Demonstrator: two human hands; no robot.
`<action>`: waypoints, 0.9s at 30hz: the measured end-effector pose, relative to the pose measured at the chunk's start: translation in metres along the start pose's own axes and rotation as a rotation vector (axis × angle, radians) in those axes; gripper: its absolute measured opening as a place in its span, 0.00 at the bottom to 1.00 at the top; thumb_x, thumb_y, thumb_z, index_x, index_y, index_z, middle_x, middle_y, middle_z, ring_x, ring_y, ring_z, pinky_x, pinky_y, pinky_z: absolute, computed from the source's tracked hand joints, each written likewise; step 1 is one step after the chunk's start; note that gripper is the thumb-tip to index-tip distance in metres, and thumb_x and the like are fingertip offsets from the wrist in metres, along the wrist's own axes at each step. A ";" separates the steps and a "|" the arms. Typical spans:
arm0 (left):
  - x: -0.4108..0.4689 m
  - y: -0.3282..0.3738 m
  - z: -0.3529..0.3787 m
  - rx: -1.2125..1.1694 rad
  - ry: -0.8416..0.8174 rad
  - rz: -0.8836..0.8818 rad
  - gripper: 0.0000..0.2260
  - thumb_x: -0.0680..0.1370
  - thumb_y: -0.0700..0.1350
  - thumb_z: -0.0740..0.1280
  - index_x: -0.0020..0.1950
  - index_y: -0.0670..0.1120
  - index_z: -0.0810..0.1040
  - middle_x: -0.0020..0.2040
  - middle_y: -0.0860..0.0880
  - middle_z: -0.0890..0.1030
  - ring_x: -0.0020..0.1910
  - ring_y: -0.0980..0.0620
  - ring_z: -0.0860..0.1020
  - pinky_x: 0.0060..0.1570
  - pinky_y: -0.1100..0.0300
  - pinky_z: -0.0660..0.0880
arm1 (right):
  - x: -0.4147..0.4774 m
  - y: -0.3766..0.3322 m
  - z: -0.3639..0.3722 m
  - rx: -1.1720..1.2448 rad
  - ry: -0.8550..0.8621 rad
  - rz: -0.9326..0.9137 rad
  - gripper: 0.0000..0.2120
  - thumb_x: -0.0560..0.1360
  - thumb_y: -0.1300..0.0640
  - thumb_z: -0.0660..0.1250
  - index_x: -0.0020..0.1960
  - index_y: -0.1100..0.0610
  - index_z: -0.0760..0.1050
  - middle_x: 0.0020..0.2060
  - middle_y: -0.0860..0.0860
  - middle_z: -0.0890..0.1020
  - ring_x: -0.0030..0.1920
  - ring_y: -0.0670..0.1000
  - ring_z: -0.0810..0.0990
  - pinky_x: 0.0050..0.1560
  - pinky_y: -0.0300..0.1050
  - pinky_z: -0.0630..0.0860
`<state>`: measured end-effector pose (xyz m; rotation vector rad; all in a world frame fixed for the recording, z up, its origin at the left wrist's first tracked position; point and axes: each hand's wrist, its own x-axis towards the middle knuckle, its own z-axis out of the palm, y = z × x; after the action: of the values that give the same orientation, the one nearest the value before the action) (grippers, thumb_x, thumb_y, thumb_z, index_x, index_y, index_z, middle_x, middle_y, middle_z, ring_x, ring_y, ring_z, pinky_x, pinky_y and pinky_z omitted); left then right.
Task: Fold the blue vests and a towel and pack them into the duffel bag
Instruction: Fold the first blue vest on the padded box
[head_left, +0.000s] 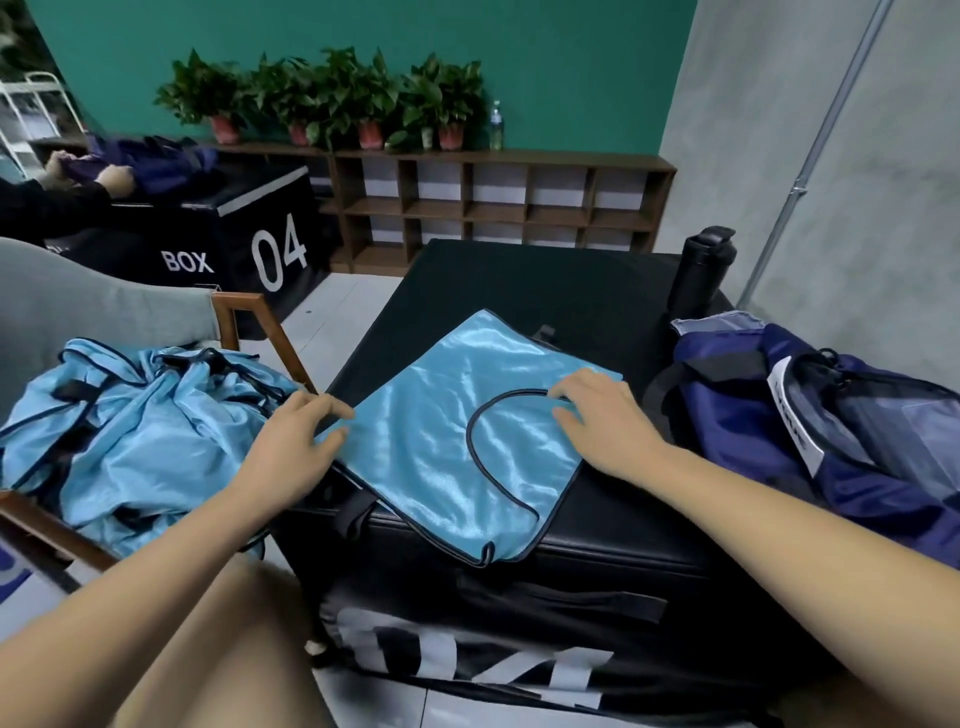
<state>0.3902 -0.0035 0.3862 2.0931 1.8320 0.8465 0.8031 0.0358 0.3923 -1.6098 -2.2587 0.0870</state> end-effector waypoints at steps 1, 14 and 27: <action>0.001 -0.005 0.002 0.002 -0.018 -0.008 0.08 0.82 0.46 0.71 0.55 0.60 0.81 0.57 0.53 0.76 0.54 0.53 0.77 0.57 0.57 0.70 | -0.008 -0.013 0.001 0.077 -0.013 -0.047 0.13 0.84 0.49 0.64 0.67 0.49 0.78 0.61 0.45 0.77 0.65 0.52 0.74 0.72 0.57 0.68; -0.010 -0.030 0.007 -0.070 -0.079 0.017 0.03 0.82 0.52 0.72 0.52 0.58 0.86 0.57 0.61 0.82 0.58 0.62 0.79 0.62 0.56 0.73 | -0.110 -0.103 0.033 -0.062 -0.210 -0.438 0.34 0.78 0.27 0.62 0.76 0.46 0.67 0.73 0.47 0.68 0.72 0.51 0.68 0.74 0.49 0.66; -0.075 -0.043 -0.028 0.023 -0.211 0.255 0.18 0.76 0.67 0.70 0.62 0.62 0.83 0.67 0.64 0.75 0.69 0.57 0.75 0.70 0.61 0.68 | -0.134 -0.099 0.040 0.049 0.058 -0.496 0.08 0.75 0.60 0.67 0.54 0.55 0.76 0.50 0.48 0.77 0.49 0.54 0.74 0.51 0.50 0.74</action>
<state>0.3349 -0.0732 0.3662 2.3637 1.4988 0.6298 0.7387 -0.1162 0.3458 -0.9749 -2.5135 -0.0325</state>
